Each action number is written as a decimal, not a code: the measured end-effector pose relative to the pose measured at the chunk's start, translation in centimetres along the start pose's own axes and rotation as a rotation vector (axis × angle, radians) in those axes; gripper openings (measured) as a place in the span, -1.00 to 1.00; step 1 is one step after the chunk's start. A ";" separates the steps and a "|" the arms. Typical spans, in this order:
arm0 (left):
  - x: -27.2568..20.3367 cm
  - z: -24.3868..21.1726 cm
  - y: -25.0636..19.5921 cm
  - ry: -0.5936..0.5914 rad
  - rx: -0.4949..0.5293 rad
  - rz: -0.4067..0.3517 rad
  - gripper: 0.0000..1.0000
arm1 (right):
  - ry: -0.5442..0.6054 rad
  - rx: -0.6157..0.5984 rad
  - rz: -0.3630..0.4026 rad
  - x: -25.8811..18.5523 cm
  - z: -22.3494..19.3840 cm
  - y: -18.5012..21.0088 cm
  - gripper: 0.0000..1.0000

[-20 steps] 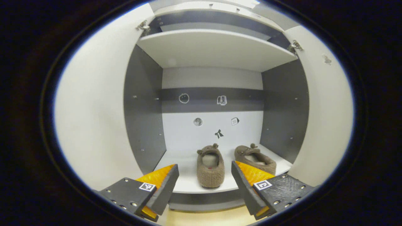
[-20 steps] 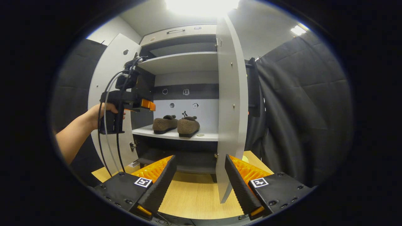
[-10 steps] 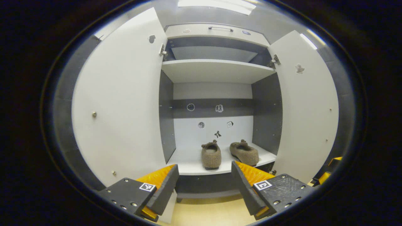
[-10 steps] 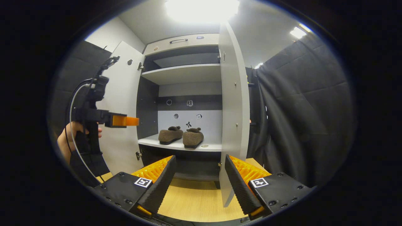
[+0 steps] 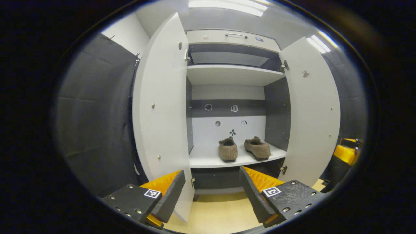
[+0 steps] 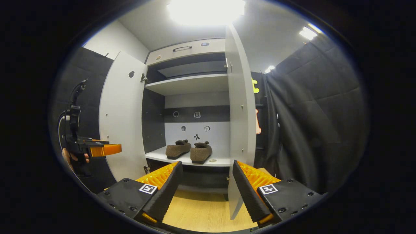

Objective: Grab one shoe with the right hand and put it into the shoe cabinet, grab the other shoe with the left hand and put it into the shoe cabinet; then close the right door with the right hand and the left door with the left hand.

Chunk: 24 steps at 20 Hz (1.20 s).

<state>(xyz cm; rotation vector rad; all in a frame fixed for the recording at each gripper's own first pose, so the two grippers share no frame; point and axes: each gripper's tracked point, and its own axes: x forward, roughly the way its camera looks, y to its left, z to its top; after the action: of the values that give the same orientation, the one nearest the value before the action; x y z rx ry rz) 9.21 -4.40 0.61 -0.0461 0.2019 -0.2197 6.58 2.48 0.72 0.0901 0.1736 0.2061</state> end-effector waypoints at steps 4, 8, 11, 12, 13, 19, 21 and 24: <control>-0.8 0.2 1.0 -0.007 0.006 0.004 0.94 | 0.018 -0.007 -0.051 -0.6 1.5 -3.6 0.94; -1.1 0.6 1.2 -0.029 -0.002 -0.018 0.94 | 0.030 -0.044 -0.153 -1.0 2.8 -8.0 0.94; -1.0 0.4 1.8 -0.023 -0.003 -0.018 0.94 | 0.029 -0.047 -0.258 -1.0 3.4 -11.4 0.93; -1.1 0.3 2.0 -0.022 -0.006 -0.020 0.94 | 0.030 -0.048 -0.298 -1.0 3.6 -12.8 0.93; -1.2 0.3 2.3 -0.021 -0.012 -0.023 0.94 | 0.029 -0.048 -0.340 -0.9 3.7 -14.0 0.95; -2.6 -0.2 5.9 -0.022 -0.041 0.023 1.00 | 0.031 -0.048 -0.537 0.7 3.6 -18.5 0.92; -3.2 -0.3 7.2 -0.021 -0.045 0.045 1.00 | 0.029 -0.039 -0.540 1.9 3.3 -18.3 0.92; -4.0 -0.7 9.3 -0.015 -0.051 0.087 0.94 | 0.028 -0.041 -0.499 3.8 3.0 -16.8 0.93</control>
<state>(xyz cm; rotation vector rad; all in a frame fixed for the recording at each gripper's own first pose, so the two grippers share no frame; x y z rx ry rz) 7.25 5.53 0.02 -0.0891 0.1943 -0.1279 14.05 -13.31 1.29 0.0015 0.2139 -0.2861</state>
